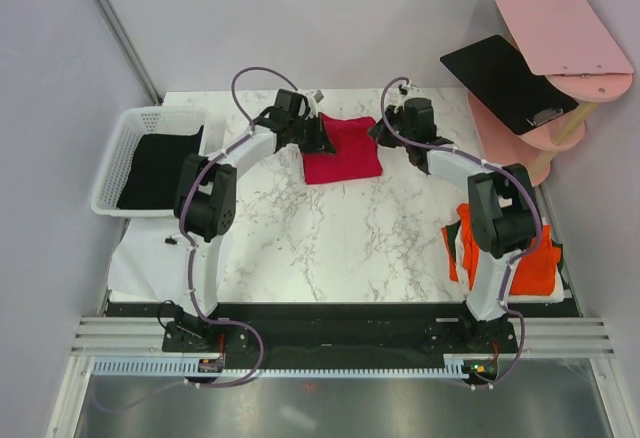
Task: Fold and stack the t-shirts
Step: Smooth out wrinkles on the folded tshirt
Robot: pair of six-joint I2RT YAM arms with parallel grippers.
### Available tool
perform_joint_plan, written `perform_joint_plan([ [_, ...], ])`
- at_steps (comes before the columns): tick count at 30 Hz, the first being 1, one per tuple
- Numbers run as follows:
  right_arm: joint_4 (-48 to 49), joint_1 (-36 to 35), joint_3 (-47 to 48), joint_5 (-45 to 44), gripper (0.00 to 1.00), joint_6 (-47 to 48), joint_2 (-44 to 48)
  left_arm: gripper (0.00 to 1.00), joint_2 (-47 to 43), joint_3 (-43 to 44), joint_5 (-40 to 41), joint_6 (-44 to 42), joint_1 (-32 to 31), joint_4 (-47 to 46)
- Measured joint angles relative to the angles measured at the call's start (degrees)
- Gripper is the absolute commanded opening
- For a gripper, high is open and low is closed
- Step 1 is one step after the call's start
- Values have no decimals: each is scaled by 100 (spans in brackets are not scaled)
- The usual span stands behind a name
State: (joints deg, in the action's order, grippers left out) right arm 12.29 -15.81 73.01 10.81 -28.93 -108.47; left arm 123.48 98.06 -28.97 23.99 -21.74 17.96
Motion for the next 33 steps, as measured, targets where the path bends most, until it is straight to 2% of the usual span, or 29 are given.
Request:
perform_joint_plan([
  [5,-195,-57,551,555,0,-70,-1005,2,614,385,-76,111,-105,-149],
  [9,-549,-127,765,614,0,-20,-1456,2,918,446,-76,186,-50,-129],
  [19,-1661,-535,1217,-374,0,638,-1539,2,1016,334,-66,214,-20,-79],
  [26,-1816,-922,883,-785,0,837,-1268,2,380,-844,-61,317,-76,-376],
  [33,-1797,-1305,-437,-656,0,841,-308,2,-737,-2492,90,337,-518,-525],
])
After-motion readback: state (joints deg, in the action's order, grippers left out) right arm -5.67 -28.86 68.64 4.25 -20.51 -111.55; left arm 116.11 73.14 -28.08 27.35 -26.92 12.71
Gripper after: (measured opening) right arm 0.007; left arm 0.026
